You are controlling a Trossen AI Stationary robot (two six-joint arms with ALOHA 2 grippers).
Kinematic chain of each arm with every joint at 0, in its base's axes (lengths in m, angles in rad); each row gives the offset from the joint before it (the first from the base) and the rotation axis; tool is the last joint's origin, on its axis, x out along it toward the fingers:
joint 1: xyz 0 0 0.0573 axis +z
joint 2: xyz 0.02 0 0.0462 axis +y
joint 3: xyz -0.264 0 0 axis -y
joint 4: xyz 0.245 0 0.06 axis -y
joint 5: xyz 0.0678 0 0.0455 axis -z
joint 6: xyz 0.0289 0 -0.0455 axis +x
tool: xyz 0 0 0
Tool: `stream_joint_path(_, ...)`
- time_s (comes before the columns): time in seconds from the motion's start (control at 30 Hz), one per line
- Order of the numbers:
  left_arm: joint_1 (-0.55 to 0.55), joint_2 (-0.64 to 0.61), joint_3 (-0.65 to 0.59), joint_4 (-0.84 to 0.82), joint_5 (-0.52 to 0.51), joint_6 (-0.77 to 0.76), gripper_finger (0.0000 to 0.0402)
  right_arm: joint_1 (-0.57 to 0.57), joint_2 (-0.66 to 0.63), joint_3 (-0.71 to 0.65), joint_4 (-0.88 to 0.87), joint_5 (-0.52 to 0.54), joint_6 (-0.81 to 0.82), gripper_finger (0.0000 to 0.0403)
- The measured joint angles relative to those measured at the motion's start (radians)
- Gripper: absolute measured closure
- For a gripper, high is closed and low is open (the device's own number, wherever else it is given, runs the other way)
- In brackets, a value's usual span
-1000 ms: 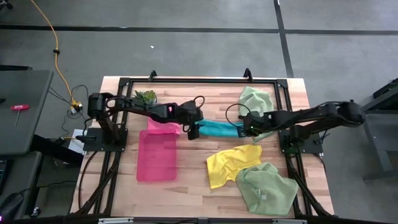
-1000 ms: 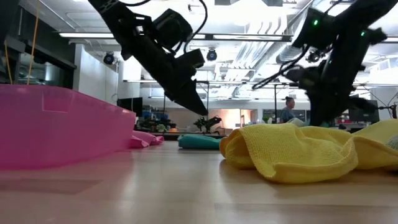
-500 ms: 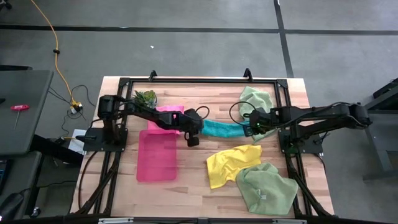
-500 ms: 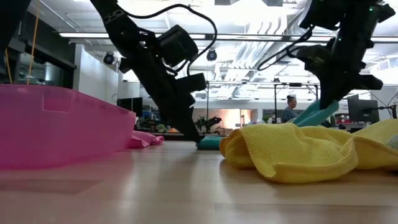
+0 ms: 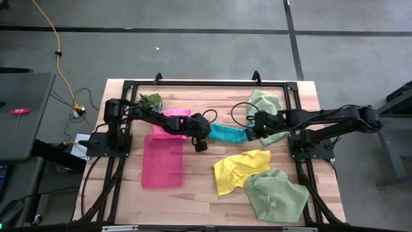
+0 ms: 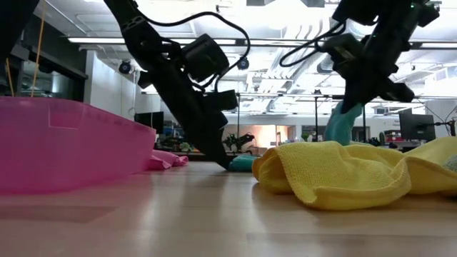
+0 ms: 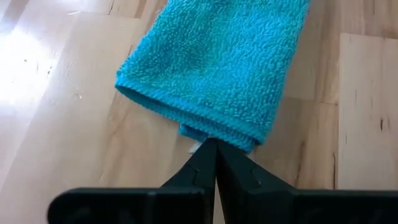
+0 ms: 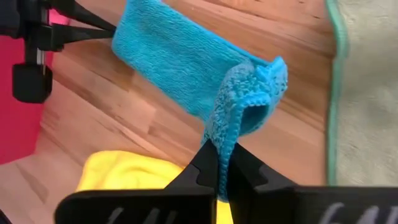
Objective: Fold microfiber towels
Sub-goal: Fold the blue microfiber towel
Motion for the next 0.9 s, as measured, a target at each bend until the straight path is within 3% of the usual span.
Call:
stream_joint_path(0.5,-0.029,0.005,-0.002,0.039,0.063,-0.014,0.0402,-0.001,0.097,0.000,0.264,0.059,0.053,0.0403)
stream_joint_path(0.9,-0.028,0.005,-0.002,0.057,0.056,0.004,0.0401,-0.001,0.146,0.001,0.347,0.087,0.089,0.0403)
